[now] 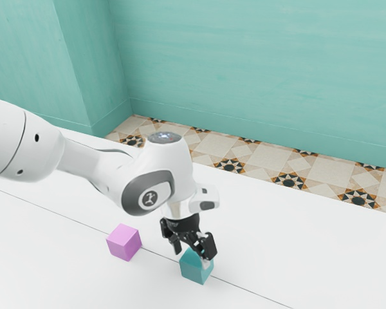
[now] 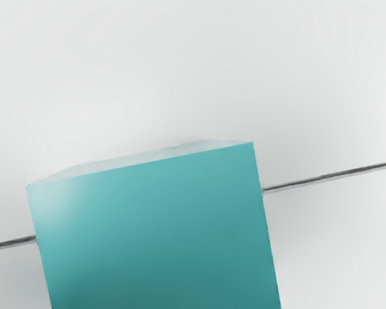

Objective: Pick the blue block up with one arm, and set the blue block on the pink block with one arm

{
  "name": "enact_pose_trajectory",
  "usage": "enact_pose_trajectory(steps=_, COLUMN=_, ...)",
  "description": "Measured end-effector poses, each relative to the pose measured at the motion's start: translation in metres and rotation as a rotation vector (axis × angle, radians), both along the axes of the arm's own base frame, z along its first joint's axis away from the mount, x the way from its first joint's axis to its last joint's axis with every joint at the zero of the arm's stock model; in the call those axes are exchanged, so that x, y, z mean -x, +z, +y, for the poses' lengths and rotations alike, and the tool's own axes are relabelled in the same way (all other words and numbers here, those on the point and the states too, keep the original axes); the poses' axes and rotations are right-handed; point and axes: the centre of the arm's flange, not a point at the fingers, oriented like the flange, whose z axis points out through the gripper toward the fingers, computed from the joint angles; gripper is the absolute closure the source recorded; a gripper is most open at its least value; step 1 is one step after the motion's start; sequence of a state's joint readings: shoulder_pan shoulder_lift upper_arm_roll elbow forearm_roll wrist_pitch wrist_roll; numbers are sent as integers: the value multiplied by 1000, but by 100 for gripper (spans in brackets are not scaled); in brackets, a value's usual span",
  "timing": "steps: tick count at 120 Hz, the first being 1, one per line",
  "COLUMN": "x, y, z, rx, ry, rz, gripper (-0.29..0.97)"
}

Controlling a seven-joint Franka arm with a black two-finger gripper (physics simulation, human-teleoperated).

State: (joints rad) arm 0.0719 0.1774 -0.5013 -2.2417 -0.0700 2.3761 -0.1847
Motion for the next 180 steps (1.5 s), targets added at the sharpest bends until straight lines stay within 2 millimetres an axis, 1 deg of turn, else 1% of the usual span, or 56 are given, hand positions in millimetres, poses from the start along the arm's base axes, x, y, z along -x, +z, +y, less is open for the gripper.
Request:
enact_pose_trajectory(steps=16, x=-7, y=-4, z=1, rx=1, ry=0, rz=3, gripper=0)
enact_pose_trajectory(steps=32, x=-11, y=-18, z=8, rx=-8, ry=5, rz=24, gripper=0)
enact_pose_trajectory(steps=38, x=-12, y=-23, z=7, rx=-9, ry=2, rz=31, gripper=0)
enact_pose_trajectory(steps=54, x=-15, y=-24, z=0, rx=-4, ry=-9, rz=29, gripper=0)
enact_pose_trajectory(steps=78, x=-18, y=-30, z=2, rx=-10, ry=-5, rz=35, gripper=0)
enact_pose_trajectory(steps=84, x=-18, y=-30, z=1, rx=-10, ry=-6, rz=35, gripper=4)
enact_pose_trajectory(steps=113, x=-17, y=-29, z=0, rx=-15, ry=-10, rz=32, gripper=32)
enact_pose_trajectory(steps=120, x=-17, y=-28, z=0, rx=-19, ry=-9, rz=29, gripper=36)
enact_pose_trajectory(steps=124, x=-18, y=-26, z=0, rx=-21, ry=-8, rz=23, gripper=37)
enact_pose_trajectory(steps=128, x=-18, y=-18, z=0, rx=-24, ry=-7, rz=9, gripper=37)
enact_pose_trajectory(steps=141, x=-14, y=22, z=10, rx=-47, ry=5, rz=-55, gripper=38)
enact_pose_trajectory(steps=151, x=-12, y=44, z=24, rx=-70, ry=24, rz=-84, gripper=37)
enact_pose_trajectory(steps=169, x=-5, y=70, z=54, rx=-115, ry=69, rz=-108, gripper=37)
enact_pose_trajectory(steps=180, x=6, y=73, z=71, rx=-146, ry=90, rz=-97, gripper=36)
